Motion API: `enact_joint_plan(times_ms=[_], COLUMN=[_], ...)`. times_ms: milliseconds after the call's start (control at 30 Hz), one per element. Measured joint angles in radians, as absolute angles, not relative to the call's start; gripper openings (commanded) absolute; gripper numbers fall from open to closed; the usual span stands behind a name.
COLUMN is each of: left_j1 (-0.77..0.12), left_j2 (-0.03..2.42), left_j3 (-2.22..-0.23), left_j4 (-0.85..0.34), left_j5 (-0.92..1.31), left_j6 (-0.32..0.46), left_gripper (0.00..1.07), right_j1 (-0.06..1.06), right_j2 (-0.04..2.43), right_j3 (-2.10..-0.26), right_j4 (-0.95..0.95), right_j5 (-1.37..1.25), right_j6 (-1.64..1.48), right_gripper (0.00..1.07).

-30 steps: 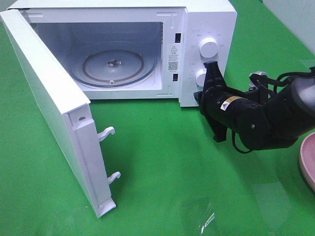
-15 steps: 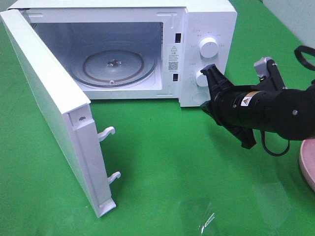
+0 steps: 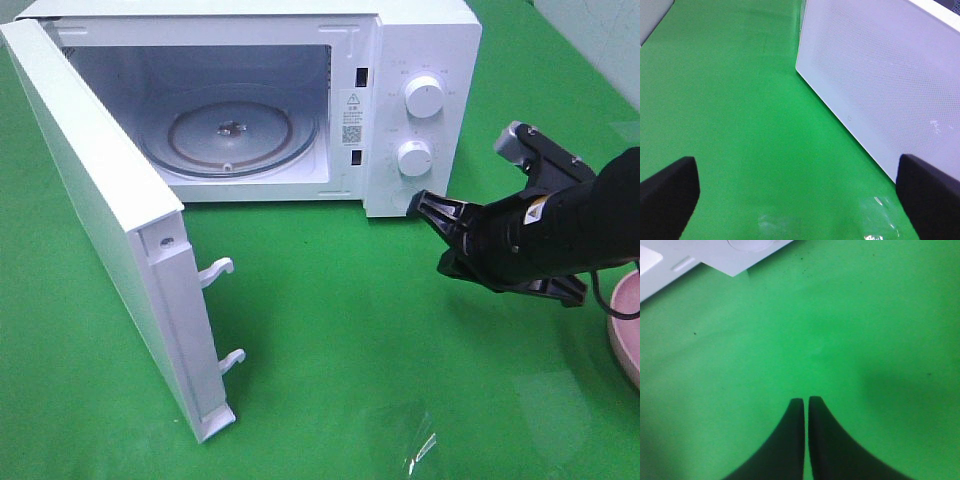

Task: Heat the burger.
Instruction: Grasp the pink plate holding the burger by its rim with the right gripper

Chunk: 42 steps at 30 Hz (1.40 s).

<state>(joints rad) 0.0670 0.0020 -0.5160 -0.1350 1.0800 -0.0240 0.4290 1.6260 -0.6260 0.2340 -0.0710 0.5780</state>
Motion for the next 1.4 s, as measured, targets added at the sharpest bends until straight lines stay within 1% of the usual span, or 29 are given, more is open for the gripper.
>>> enact_joint_plan(times_ms=[167, 233, 267, 300, 467, 500, 533, 567, 600, 633, 667, 700, 733, 767, 800, 833, 867, 900, 933, 1000, 1233, 1400], left_j1=[0.067, 0.067, 0.067, 0.067, 0.067, 0.067, 0.067, 0.067, 0.067, 0.067, 0.067, 0.067, 0.067, 0.067, 0.067, 0.067, 0.067, 0.067, 0.067, 0.067, 0.067, 0.067], left_j2=[0.002, 0.002, 0.002, 0.002, 0.002, 0.002, 0.002, 0.002, 0.002, 0.002, 0.002, 0.002, 0.002, 0.002, 0.002, 0.002, 0.002, 0.002, 0.002, 0.002, 0.002, 0.002], left_j3=[-0.516, -0.516, -0.516, -0.516, -0.516, -0.516, -0.516, -0.516, -0.516, -0.516, -0.516, -0.516, -0.516, -0.516, -0.516, -0.516, -0.516, -0.516, -0.516, -0.516, -0.516, -0.516], left_j4=[-0.135, -0.135, -0.135, -0.135, -0.135, -0.135, -0.135, -0.135, -0.135, -0.135, -0.135, -0.135, -0.135, -0.135, -0.135, -0.135, -0.135, -0.135, -0.135, -0.135, -0.135, -0.135], left_j5=[1.08, 1.08, 1.08, 1.08, 1.08, 1.08, 1.08, 1.08, 1.08, 1.08, 1.08, 1.08, 1.08, 1.08, 1.08, 1.08, 1.08, 1.08, 1.08, 1.08, 1.08, 1.08], left_j6=[-0.024, -0.024, -0.024, -0.024, -0.024, -0.024, -0.024, -0.024, -0.024, -0.024, -0.024, -0.024, -0.024, -0.024, -0.024, -0.024, -0.024, -0.024, -0.024, -0.024, -0.024, -0.024], left_gripper=[1.01, 1.01, 1.01, 1.01, 1.01, 1.01, 1.01, 1.01, 1.01, 1.01, 1.01, 1.01, 1.01, 1.01, 1.01, 1.01, 1.01, 1.01, 1.01, 1.01, 1.01, 1.01], right_j1=[0.382, 0.333, 0.333, 0.31, 0.277, 0.256, 0.238, 0.238, 0.219, 0.219, 0.204, 0.204, 0.197, 0.19, 0.19, 0.19, 0.19, 0.19, 0.19, 0.19, 0.185, 0.146], right_j2=[1.569, 1.514, 1.514, 1.486, 1.447, 1.425, 1.413, 1.413, 1.404, 1.404, 1.401, 1.401, 1.4, 1.4, 1.4, 1.4, 1.4, 1.4, 1.4, 1.4, 1.409, 1.463], right_j3=[-0.626, -0.626, -0.626, -0.631, -0.653, -0.673, -0.69, -0.69, -0.706, -0.706, -0.715, -0.715, -0.717, -0.717, -0.717, -0.718, -0.718, -0.718, -0.718, -0.719, -0.719, -0.719], right_j4=[0.181, 0.127, 0.127, 0.098, 0.058, 0.027, 0.0, 0.0, -0.027, -0.027, -0.045, -0.045, -0.054, -0.062, -0.062, -0.065, -0.065, -0.067, -0.067, -0.086, -0.126, -0.134], right_j5=[0.048, 0.165, 0.165, 0.239, 0.345, 0.423, 0.489, 0.489, 0.547, 0.547, 0.594, 0.594, 0.613, 0.635, 0.635, 0.647, 0.647, 0.648, 0.648, 0.648, 0.653, 0.654], right_j6=[0.469, 0.375, 0.375, 0.327, 0.275, 0.244, 0.217, 0.217, 0.19, 0.19, 0.168, 0.168, 0.155, 0.126, 0.126, 0.094, 0.094, 0.073, 0.073, 0.059, 0.059, 0.06], right_gripper=[0.05, 0.06, 0.06, 0.07, 0.08, 0.09, 0.13, 0.13, 0.16, 0.16, 0.35, 0.35, 0.42, 0.59, 0.59, 0.79, 0.79, 0.94, 0.94, 1.01, 0.99, 0.97])
